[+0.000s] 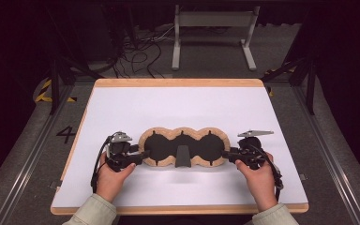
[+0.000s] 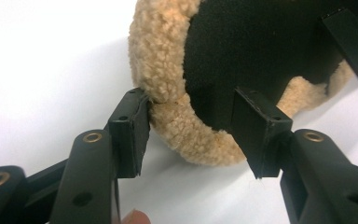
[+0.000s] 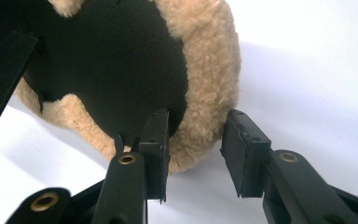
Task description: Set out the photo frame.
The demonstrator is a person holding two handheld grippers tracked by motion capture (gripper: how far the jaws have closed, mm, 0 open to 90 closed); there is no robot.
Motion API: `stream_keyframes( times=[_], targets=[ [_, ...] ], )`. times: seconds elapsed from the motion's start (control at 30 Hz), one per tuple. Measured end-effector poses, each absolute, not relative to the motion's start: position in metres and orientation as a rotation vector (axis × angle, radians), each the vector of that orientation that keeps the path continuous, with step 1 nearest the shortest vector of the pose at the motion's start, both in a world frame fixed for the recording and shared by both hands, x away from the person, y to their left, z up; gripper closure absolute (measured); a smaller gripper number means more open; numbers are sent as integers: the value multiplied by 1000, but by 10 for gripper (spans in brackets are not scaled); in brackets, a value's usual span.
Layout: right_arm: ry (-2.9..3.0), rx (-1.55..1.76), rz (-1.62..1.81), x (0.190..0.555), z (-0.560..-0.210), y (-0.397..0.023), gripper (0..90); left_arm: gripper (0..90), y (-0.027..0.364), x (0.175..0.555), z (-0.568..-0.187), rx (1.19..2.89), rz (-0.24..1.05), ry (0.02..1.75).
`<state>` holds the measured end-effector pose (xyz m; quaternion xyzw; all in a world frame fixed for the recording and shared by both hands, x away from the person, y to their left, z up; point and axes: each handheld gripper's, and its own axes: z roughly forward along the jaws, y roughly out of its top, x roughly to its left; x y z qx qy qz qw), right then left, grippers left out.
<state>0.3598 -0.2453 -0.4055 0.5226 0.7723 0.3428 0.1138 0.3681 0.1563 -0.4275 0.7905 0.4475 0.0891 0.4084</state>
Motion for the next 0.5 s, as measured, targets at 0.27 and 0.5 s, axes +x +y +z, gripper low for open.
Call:
stream_keyframes(
  times=[0.27,0.5],
  targets=[
    [2307,1489,951,359,-409,-245,626,508,160,365,-428,2008,229,1095],
    [2336,1430,956,349,-409,-247,614,515,162,356,-425,2018,233,1064]
  ],
)
